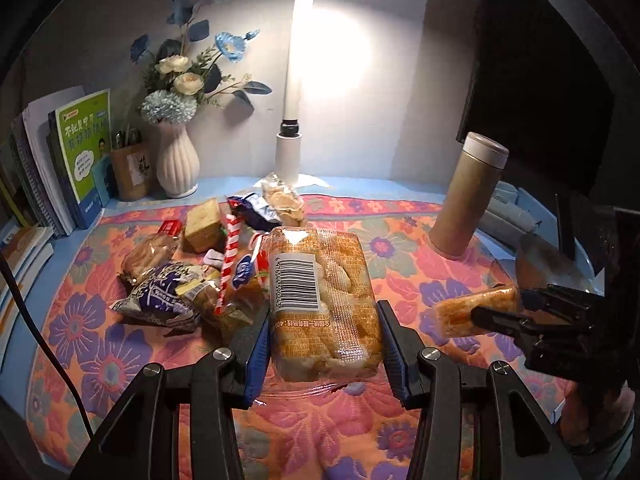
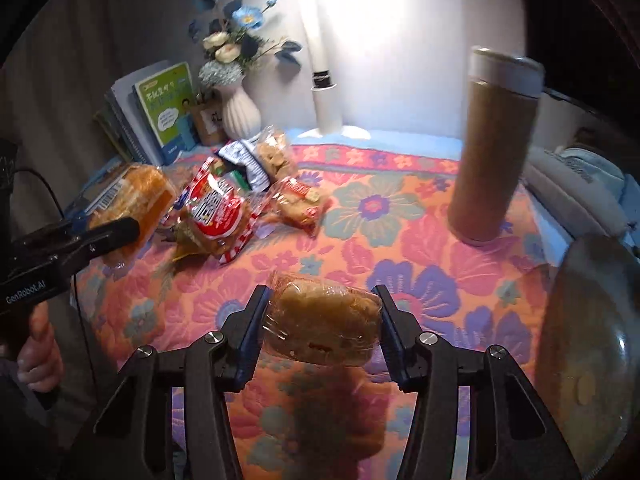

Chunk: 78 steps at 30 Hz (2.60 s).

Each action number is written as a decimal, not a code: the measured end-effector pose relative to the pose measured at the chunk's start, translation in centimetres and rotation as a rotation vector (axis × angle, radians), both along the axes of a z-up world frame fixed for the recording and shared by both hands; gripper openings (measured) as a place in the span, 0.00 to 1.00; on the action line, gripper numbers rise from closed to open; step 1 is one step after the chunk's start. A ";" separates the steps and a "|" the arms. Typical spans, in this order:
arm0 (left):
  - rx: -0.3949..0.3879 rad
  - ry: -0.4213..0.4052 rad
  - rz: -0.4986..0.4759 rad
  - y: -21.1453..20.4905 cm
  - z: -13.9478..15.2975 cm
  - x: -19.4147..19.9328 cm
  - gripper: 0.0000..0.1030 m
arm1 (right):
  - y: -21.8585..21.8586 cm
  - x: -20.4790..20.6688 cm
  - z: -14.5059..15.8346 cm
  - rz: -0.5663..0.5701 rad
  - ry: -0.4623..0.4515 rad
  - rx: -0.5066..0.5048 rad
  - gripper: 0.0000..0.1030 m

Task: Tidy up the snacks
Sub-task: 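Carry both packs to the glass plate and open both grippers, then grasp the blue-and-white bag with left gripper while right gripper grasps the red striped bag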

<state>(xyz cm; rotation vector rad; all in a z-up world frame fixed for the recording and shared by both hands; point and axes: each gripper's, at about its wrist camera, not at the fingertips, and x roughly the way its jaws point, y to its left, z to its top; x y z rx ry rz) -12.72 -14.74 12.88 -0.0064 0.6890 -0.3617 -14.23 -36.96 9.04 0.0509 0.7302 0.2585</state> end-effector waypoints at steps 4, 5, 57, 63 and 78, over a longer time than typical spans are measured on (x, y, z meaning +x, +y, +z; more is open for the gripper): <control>0.011 -0.017 -0.068 -3.4 0.9 -0.2 0.46 | -4.3 -2.3 2.1 -0.111 -0.059 0.018 0.47; 0.014 -0.022 -0.088 -4.4 1.1 -0.2 0.46 | -5.4 -3.0 2.6 -0.143 -0.076 0.018 0.47; -0.144 0.029 -0.091 -2.2 2.9 5.0 0.73 | -4.5 -1.3 2.1 -0.203 0.015 0.066 0.66; -0.134 0.016 0.023 4.7 2.7 5.0 0.72 | 1.3 1.5 1.9 -0.065 0.041 0.065 0.66; -0.204 0.102 0.274 17.9 -2.5 7.6 0.72 | 12.4 8.3 -0.4 0.219 0.098 -0.018 0.66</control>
